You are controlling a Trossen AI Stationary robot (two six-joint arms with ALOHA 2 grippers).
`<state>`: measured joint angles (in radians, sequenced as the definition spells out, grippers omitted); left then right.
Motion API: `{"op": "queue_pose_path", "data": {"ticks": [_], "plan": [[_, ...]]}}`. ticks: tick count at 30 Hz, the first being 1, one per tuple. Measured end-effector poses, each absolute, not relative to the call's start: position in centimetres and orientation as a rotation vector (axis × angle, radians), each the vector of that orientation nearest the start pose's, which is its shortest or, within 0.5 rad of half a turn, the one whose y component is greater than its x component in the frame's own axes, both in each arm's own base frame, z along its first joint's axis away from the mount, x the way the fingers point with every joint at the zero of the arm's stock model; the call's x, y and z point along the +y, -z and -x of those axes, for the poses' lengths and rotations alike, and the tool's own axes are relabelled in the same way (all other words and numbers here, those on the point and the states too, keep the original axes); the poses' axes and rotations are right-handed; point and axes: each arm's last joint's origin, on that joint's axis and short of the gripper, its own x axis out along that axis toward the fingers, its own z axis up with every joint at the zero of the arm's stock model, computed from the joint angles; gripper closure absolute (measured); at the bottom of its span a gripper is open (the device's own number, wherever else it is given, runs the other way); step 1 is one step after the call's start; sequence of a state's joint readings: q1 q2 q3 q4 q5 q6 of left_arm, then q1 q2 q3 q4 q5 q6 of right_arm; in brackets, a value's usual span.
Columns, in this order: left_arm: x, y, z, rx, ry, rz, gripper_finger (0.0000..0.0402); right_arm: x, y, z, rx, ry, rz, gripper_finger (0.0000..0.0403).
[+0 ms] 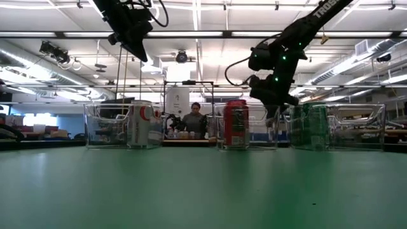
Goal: Sort soda cans
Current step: Move the right transparent bin to the top middle of the table
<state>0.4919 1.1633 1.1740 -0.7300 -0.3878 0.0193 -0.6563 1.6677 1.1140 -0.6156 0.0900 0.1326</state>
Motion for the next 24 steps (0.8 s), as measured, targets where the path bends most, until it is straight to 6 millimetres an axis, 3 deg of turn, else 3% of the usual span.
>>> {"op": "queue_pose_path", "data": {"ticks": [6,13,19,24], "plan": [[11.9,-34.6,-19.8,0.750,-0.839,0.018,0.0401,-19.3,-20.5,-26.1,1.080,0.679,-0.421,0.0403],[11.8,-34.6,-19.8,0.755,-0.822,0.024,0.0401,-17.8,-25.1,-25.4,1.084,0.601,-0.427,0.0403],[11.8,-34.6,-19.9,0.754,-0.802,0.030,0.0401,-15.6,-23.4,-24.1,1.284,0.565,-0.490,0.0403],[11.8,-34.6,-19.9,0.751,-0.801,0.028,0.0401,-14.0,-22.1,-25.3,1.236,0.486,-0.491,0.0403]]}}
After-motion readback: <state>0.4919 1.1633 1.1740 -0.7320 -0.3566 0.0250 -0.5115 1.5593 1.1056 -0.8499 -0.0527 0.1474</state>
